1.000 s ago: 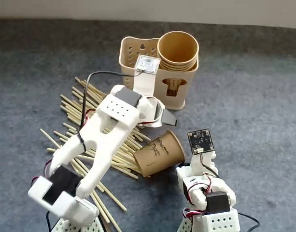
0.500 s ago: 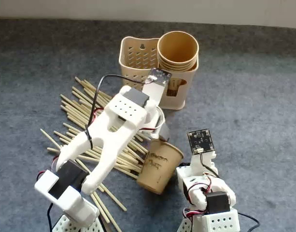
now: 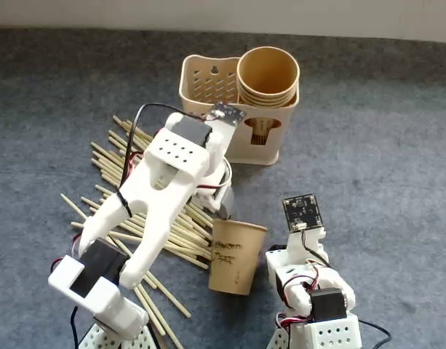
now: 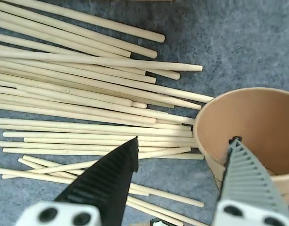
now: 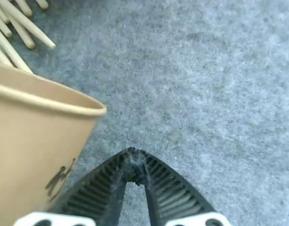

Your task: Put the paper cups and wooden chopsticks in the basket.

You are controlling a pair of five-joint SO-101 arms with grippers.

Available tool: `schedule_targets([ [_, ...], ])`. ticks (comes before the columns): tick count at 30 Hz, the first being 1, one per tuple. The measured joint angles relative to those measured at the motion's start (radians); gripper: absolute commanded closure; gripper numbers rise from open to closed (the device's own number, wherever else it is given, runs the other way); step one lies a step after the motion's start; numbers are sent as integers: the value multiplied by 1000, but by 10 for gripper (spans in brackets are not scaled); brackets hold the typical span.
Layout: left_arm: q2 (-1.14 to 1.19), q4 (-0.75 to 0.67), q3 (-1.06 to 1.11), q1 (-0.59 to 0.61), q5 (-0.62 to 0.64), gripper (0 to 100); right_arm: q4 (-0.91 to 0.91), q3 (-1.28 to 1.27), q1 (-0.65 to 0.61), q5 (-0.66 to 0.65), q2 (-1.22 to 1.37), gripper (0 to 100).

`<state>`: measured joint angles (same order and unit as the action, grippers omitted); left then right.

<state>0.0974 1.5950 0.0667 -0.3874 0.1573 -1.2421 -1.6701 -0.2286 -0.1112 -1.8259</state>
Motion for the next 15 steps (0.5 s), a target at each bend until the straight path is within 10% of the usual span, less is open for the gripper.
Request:
schedule_targets([
  [15,0,3,87,-112,0,723,0,0,0,0,0,993],
])
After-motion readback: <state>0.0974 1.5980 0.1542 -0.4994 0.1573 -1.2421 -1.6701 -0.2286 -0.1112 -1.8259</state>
